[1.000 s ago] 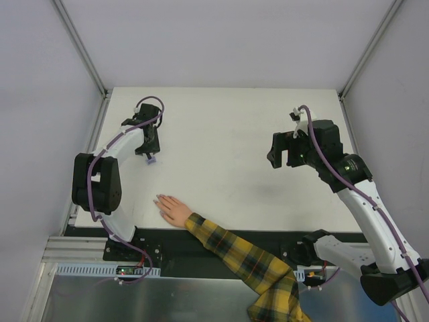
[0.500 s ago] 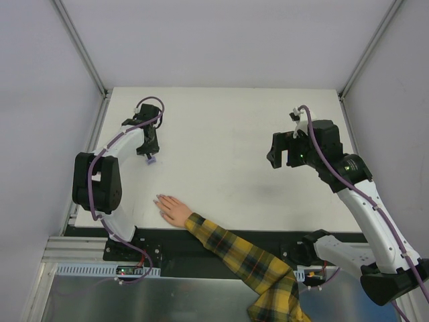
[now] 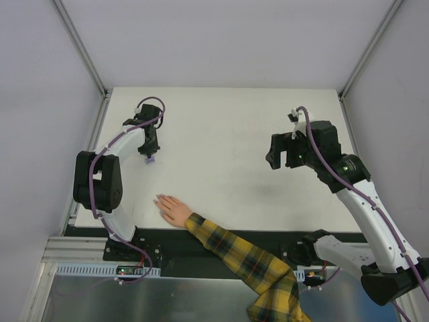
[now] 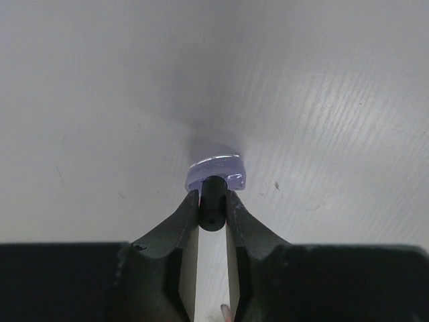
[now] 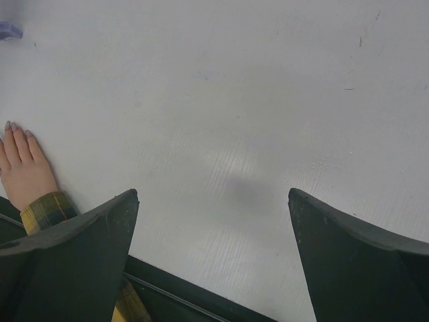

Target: Paint the nails

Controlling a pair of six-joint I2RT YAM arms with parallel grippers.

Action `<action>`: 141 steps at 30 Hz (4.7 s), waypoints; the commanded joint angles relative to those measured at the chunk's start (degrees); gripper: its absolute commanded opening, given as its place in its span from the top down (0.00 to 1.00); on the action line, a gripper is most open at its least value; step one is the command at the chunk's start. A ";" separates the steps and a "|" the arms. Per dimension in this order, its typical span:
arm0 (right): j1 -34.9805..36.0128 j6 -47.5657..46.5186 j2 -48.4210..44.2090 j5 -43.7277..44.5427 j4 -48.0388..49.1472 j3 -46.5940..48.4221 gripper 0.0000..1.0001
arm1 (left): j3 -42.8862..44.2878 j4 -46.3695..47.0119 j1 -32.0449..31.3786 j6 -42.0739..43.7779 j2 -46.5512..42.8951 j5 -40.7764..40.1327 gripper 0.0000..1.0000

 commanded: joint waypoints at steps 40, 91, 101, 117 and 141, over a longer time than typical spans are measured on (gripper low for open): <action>23.98 -8.55 28.96 -25.70 58.37 -7.08 0.15 | 7.13 -22.30 -7.97 -14.27 -25.17 54.04 1.00; 19.24 7.87 4.62 -47.85 50.82 -10.77 1.00 | -18.53 58.54 -12.10 -24.37 -47.06 70.21 0.32; 19.33 17.19 4.09 -44.96 58.37 -10.95 0.99 | -17.48 69.90 -14.56 -29.74 -47.06 79.44 0.31; 20.12 15.54 4.97 -44.34 60.06 -11.04 0.99 | -14.59 67.70 -17.19 -29.48 -40.12 78.91 0.38; 21.44 12.10 5.50 -39.16 56.36 -8.49 1.00 | -13.09 64.28 -18.61 -28.42 -39.50 80.93 0.74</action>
